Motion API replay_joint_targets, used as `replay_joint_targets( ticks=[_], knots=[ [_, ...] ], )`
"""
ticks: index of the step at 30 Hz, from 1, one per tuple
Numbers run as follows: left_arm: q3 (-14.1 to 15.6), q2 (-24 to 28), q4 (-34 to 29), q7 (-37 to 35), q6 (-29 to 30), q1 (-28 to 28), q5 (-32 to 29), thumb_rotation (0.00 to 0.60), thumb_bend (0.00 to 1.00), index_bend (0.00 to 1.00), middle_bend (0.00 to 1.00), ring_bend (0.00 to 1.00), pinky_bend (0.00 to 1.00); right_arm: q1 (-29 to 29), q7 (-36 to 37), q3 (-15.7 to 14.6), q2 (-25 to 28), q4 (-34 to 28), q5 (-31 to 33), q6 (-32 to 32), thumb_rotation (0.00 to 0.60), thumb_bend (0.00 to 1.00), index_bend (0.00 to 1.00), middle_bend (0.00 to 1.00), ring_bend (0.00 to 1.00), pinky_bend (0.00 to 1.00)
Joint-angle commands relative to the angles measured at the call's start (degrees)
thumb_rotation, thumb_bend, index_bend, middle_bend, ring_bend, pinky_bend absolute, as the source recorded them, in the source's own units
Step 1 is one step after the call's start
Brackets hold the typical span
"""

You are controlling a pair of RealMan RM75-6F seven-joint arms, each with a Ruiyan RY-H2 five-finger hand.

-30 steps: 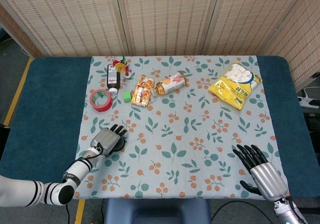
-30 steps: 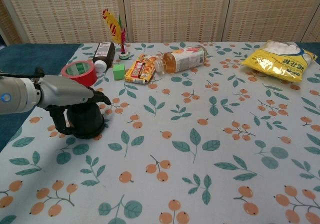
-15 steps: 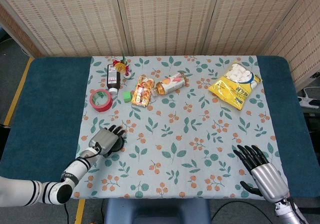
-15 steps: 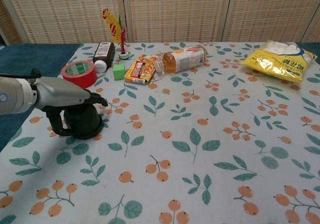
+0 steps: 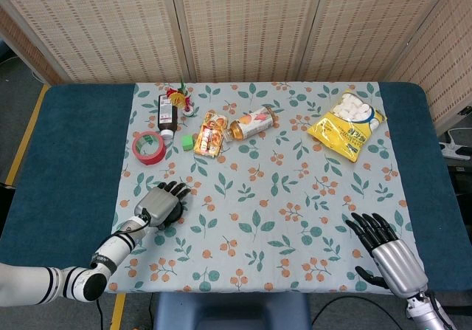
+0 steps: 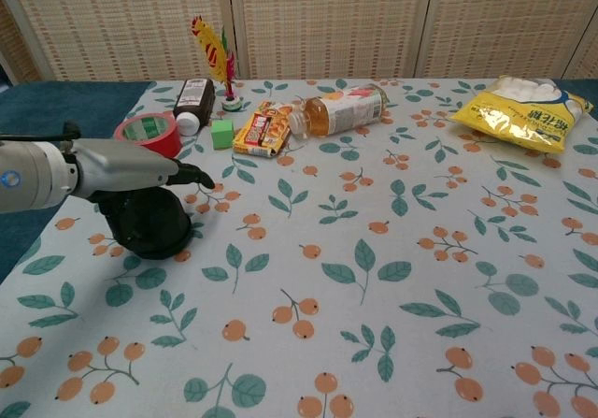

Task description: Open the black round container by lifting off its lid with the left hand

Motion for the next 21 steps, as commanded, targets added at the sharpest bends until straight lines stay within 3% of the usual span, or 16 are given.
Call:
replay_joint_targets(
  ticks=[1, 10, 16, 21],
  knots=[
    [-0.5, -0.1, 0.8, -1.2, -1.0, 0.6, 1.2, 0.6, 0.29, 0.0, 0.0, 0.0, 0.13, 0.0, 0.1, 0.0, 0.0, 0.0, 0.0, 0.0, 0.6, 0.12, 0.0, 0.0, 0.0, 0.0],
    [-0.1, 3.1, -2.8, 0.4, 0.4, 0.7, 1.5, 0.6, 0.3, 0.0, 0.0, 0.0, 0.12, 0.2, 0.0, 0.1, 0.0, 0.1, 0.1, -0.5, 0.6, 0.12, 0.0, 0.0, 0.0, 0.0],
    [0.8, 2.6, -2.1, 3.4, 2.3, 1.1, 0.8, 0.6, 0.29, 0.0, 0.0, 0.0, 0.11, 0.1, 0.0, 0.0, 0.0, 0.0, 0.0, -0.2, 0.6, 0.12, 0.0, 0.0, 0.0, 0.0],
    [1.1, 2.1, -1.3, 4.6, 2.9, 1.4, 0.4, 0.6, 0.3, 0.13, 0.0, 0.0, 0.11, 0.1, -0.2, -0.1, -0.1, 0.0, 0.0, -0.5, 0.6, 0.12, 0.0, 0.0, 0.0, 0.0]
  ],
)
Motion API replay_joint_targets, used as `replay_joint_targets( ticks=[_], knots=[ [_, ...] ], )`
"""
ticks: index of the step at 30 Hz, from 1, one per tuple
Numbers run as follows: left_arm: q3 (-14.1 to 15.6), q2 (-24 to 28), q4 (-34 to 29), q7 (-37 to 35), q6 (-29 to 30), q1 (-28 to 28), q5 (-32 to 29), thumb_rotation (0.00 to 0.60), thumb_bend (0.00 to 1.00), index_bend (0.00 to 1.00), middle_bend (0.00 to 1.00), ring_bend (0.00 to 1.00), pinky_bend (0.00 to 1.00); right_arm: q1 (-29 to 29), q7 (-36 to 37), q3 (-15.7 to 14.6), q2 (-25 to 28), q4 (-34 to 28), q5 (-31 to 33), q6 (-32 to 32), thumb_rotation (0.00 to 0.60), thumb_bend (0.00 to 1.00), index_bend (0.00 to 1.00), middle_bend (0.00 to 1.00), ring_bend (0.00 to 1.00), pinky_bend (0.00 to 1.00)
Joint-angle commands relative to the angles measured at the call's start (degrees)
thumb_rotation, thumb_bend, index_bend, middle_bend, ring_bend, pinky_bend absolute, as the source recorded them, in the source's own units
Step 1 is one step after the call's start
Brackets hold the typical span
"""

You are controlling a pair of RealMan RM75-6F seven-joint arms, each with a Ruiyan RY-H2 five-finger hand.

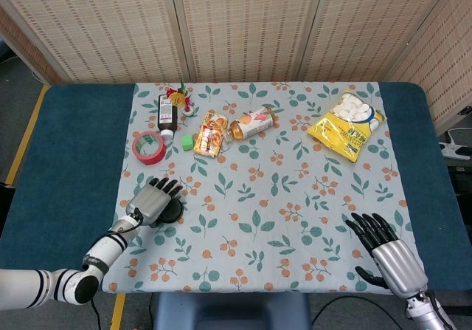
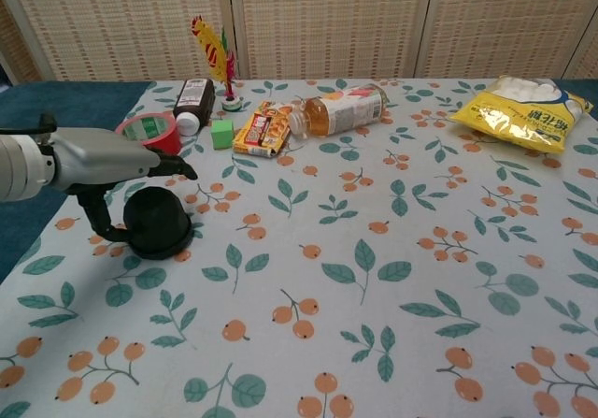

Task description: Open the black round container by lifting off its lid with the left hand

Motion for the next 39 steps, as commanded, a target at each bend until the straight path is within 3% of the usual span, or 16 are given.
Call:
replay_joint_targets(
  ticks=[1, 7, 13, 19, 29, 33, 39],
  knots=[
    [0.2, -0.3, 0.4, 0.7, 0.7, 0.3, 0.1, 0.6, 0.3, 0.16, 0.0, 0.0, 0.11, 0.1, -0.1, 0.0, -0.1, 0.0, 0.0, -0.2, 0.6, 0.12, 0.0, 0.0, 0.0, 0.0],
    [-0.1, -0.8, 0.6, 1.3, 1.9, 1.0, 1.2, 0.6, 0.31, 0.32, 0.0, 0.0, 0.12, 0.1, -0.4, 0.0, -0.1, -0.1, 0.2, -0.3, 0.6, 0.12, 0.0, 0.0, 0.0, 0.0],
    [-1.1, -2.3, 2.3, -1.3, 4.6, 2.9, 6.6, 0.6, 0.31, 0.48, 0.0, 0.0, 0.15, 0.1, -0.5, 0.0, -0.2, -0.1, 0.1, -0.4, 0.6, 0.12, 0.0, 0.0, 0.0, 0.0],
    [-2.3, -1.5, 2.1, -5.1, 4.7, 4.7, 9.4, 0.6, 0.31, 0.51, 0.0, 0.0, 0.21, 0.1, -0.6, 0.1, -0.2, -0.1, 0.4, -0.5, 0.6, 0.12, 0.0, 0.0, 0.0, 0.0],
    [-4.8, 6.6, -3.5, -10.9, 4.9, 7.1, 11.4, 0.6, 0.31, 0.52, 0.0, 0.0, 0.21, 0.2, -0.3, 0.2, -0.1, -0.2, 0.7, -0.7, 0.6, 0.12, 0.0, 0.0, 0.0, 0.0],
    [-3.7, 7.4, -0.8, -10.8, 1.8, 7.6, 8.2, 0.6, 0.32, 0.53, 0.0, 0.0, 0.21, 0.1, -0.1, 0.2, 0.0, -0.1, 0.4, -0.2, 0.6, 0.12, 0.0, 0.0, 0.0, 0.0],
    [-2.8, 4.5, 6.7, -12.5, -1.9, 8.8, 5.8, 0.6, 0.32, 0.5, 0.0, 0.0, 0.19, -0.3, 0.4, 0.2, 0.0, 0.0, -0.2, 1.1, 0.6, 0.12, 0.0, 0.0, 0.0, 0.0]
  ],
)
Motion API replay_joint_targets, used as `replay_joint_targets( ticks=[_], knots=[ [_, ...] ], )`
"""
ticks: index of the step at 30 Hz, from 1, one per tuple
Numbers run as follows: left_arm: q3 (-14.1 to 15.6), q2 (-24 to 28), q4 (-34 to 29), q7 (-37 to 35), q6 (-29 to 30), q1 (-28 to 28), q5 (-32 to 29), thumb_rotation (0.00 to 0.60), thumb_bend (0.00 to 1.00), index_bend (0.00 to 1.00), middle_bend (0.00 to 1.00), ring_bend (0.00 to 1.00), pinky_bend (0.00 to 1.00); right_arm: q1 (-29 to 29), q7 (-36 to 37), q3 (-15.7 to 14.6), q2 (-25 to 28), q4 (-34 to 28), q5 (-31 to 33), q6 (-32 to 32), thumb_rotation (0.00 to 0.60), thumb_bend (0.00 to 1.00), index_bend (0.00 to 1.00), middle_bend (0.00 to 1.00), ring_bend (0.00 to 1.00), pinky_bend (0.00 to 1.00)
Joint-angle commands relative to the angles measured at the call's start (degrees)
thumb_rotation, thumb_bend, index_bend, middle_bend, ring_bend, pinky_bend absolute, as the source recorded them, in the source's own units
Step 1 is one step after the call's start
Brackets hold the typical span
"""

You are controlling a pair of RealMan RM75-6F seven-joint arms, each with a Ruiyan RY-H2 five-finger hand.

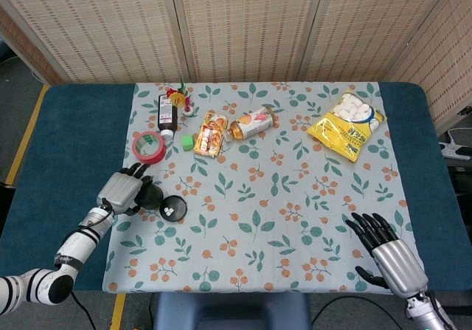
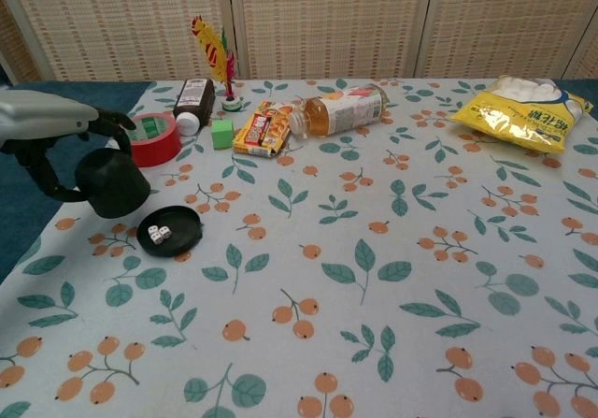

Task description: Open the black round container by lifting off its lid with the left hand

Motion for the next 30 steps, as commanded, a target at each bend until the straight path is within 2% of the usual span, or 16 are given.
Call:
replay_joint_targets(
  ticks=[1, 6, 8, 12, 13, 22, 25, 28, 30],
  knots=[
    [0.7, -2.1, 4.9, -1.9, -3.0, 1.1, -1.3, 0.6, 0.32, 0.49, 0.0, 0.0, 0.18, -0.3, 0.3, 0.2, -0.2, 0.3, -0.3, 0.9, 0.6, 0.12, 0.0, 0.0, 0.0, 0.0],
    [0.3, -2.9, 7.5, -3.6, -4.7, 1.5, -0.8, 0.6, 0.33, 0.4, 0.0, 0.0, 0.15, -0.3, 0.1, 0.2, -0.4, 0.4, -0.3, 0.8, 0.6, 0.12, 0.0, 0.0, 0.0, 0.0],
    [0.5, -2.8, 7.7, -3.4, -5.9, 1.4, -1.3, 0.6, 0.33, 0.32, 0.0, 0.0, 0.14, -0.3, 0.0, 0.2, -0.4, 0.5, -0.2, 0.8, 0.6, 0.12, 0.0, 0.0, 0.0, 0.0],
    [0.8, -3.7, 9.0, -2.1, -5.1, 1.7, -0.9, 0.6, 0.33, 0.03, 0.0, 0.0, 0.13, -0.3, 0.0, 0.3, -0.6, 0.5, -0.2, 0.7, 0.6, 0.12, 0.0, 0.0, 0.0, 0.0],
    [0.7, -3.9, 9.0, -2.1, -4.9, 1.9, -0.8, 0.6, 0.33, 0.01, 0.0, 0.0, 0.13, -0.3, 0.2, 0.3, -0.7, 0.5, -0.5, 0.9, 0.6, 0.12, 0.0, 0.0, 0.0, 0.0],
    [-0.7, -2.3, 6.3, -4.2, -3.4, 3.1, 1.8, 0.6, 0.32, 0.0, 0.0, 0.0, 0.15, -0.3, 0.9, 0.3, -0.8, 1.0, -0.9, 1.5, 0.6, 0.12, 0.0, 0.0, 0.0, 0.0],
    [-1.5, -1.3, 4.6, -5.9, -1.0, 4.2, 4.5, 0.6, 0.32, 0.0, 0.0, 0.0, 0.15, -0.3, 0.8, 0.2, -0.8, 1.0, -0.8, 1.3, 0.6, 0.12, 0.0, 0.0, 0.0, 0.0],
    [-1.5, -1.3, 3.8, -6.8, 6.8, 6.9, 12.0, 0.6, 0.33, 0.0, 0.0, 0.0, 0.15, -0.2, 0.1, 0.2, -1.0, 1.0, -0.9, 0.9, 0.6, 0.12, 0.0, 0.0, 0.0, 0.0],
    [-0.8, -0.8, 1.7, -9.1, 15.2, 10.6, 19.1, 0.6, 0.33, 0.0, 0.0, 0.0, 0.15, -0.2, -0.7, 0.2, -1.2, 0.9, -0.9, 0.6, 0.6, 0.12, 0.0, 0.0, 0.0, 0.0]
  ],
)
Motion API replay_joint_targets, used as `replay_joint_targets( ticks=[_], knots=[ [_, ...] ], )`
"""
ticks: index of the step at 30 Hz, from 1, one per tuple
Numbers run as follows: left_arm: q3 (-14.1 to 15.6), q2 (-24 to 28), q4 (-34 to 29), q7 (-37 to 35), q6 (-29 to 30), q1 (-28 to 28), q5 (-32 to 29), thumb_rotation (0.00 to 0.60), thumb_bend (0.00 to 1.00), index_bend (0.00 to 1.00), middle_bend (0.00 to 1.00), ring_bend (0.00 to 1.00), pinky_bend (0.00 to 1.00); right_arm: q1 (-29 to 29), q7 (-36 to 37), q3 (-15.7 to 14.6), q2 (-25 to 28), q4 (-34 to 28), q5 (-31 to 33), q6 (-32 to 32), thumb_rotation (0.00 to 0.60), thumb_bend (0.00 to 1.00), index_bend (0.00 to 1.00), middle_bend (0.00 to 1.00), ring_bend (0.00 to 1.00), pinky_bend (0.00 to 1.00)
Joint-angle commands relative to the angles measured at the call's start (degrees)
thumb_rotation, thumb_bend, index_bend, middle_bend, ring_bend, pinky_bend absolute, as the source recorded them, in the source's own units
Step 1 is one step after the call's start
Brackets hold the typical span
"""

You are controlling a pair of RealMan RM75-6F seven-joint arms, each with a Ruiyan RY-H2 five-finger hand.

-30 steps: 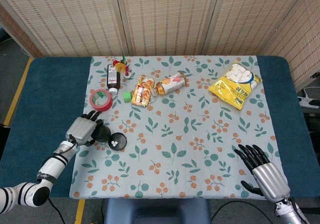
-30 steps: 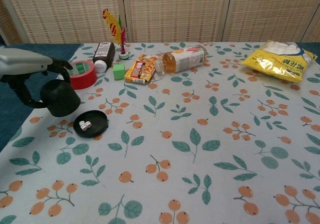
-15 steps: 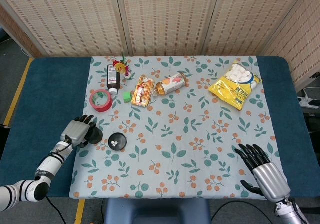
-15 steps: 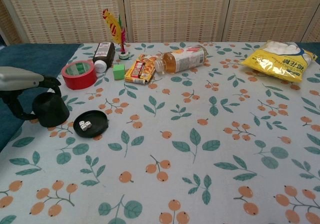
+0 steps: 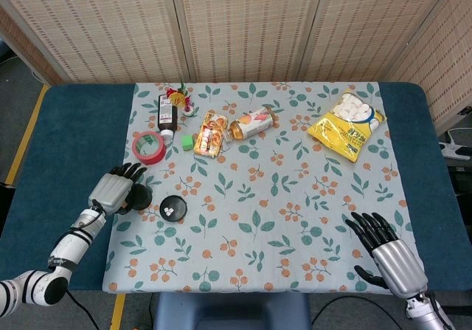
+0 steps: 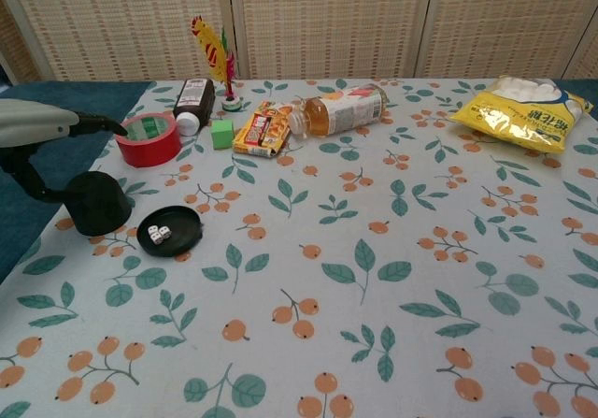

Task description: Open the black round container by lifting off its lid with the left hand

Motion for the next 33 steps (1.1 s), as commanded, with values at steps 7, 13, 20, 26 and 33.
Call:
replay_joint_targets(
  ticks=[7, 13, 20, 26, 33],
  knots=[
    [10.0, 2.7, -7.0, -13.4, 32.6, 20.7, 25.7, 0.6, 0.33, 0.0, 0.0, 0.0, 0.14, -0.1, -2.0, 0.3, -0.7, -0.1, 1.0, -0.8, 0.6, 0.12, 0.0, 0.0, 0.0, 0.0],
    [16.2, 4.8, -3.1, -18.5, 39.4, 30.3, 31.7, 0.6, 0.33, 0.0, 0.0, 0.0, 0.13, -0.6, -3.3, 0.5, -1.8, -0.7, -0.1, 0.8, 0.6, 0.12, 0.0, 0.0, 0.0, 0.0],
    [13.0, 7.2, -3.3, -20.1, 36.2, 30.8, 28.7, 0.6, 0.33, 0.0, 0.0, 0.0, 0.12, -2.4, -5.3, 1.3, -2.3, -1.2, 1.4, 3.2, 0.6, 0.12, 0.0, 0.0, 0.0, 0.0],
    [10.7, 7.2, -2.8, -19.6, 34.9, 31.3, 28.6, 0.6, 0.33, 0.0, 0.0, 0.0, 0.12, -2.5, -6.0, 1.6, -2.7, -1.1, 2.4, 2.5, 0.6, 0.12, 0.0, 0.0, 0.0, 0.0],
    [8.9, 6.7, -3.0, -18.0, 33.1, 32.0, 28.5, 0.6, 0.33, 0.0, 0.0, 0.0, 0.12, -1.7, -5.8, 1.8, -2.8, -0.6, 3.0, 0.8, 0.6, 0.12, 0.0, 0.0, 0.0, 0.0]
  ],
)
